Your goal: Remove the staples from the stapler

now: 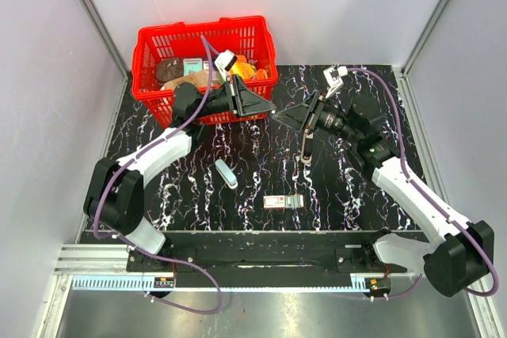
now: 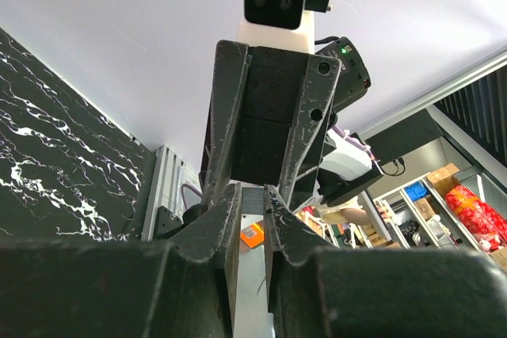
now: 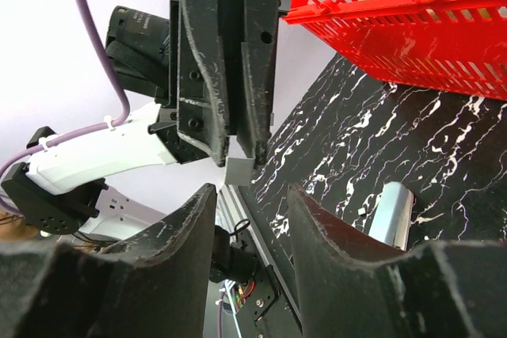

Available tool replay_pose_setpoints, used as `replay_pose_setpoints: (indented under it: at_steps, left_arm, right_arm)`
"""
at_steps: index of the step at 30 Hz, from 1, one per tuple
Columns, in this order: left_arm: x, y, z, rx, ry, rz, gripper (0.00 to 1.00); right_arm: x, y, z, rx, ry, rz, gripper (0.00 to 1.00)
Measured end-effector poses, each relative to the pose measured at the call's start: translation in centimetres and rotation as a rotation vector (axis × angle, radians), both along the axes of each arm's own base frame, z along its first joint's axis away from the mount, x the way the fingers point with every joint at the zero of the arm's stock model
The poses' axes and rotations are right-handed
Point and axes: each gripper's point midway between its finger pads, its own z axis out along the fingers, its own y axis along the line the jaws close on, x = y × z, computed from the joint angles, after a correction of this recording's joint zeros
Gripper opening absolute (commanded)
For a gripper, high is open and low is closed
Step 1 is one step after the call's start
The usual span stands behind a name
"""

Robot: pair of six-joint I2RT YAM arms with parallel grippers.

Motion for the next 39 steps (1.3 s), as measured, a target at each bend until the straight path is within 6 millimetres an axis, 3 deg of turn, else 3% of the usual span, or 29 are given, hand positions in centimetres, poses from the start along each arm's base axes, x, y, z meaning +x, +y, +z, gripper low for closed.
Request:
replay_pose_setpoints:
  at_steps: [16,29,33,39]
  left_arm:
    - [0.08,-0.05,-0.3,0.012,0.007,0.004,0.1]
    - [0.28,-0.04,-0.38,0.014,0.003,0.013,0.18]
    - [0.25,-0.01,-0.35,0.016,-0.001,0.016,0.31]
    - [0.17,0.1,-0.45,0.032,-0.015,0.024,0.63]
  right_arm:
    - [0.79,0.29,0.4,0.012,-0.005,-0.011,0.33]
    - [0.86,0.33,0.32,0.015,0.003,-0.012,0.08]
    - [0.86,0.33,0.32,0.015,0.003,-0.012,0.04]
    - [0.81,0.26,0.18,0.005,0.001,-0.015,0.02]
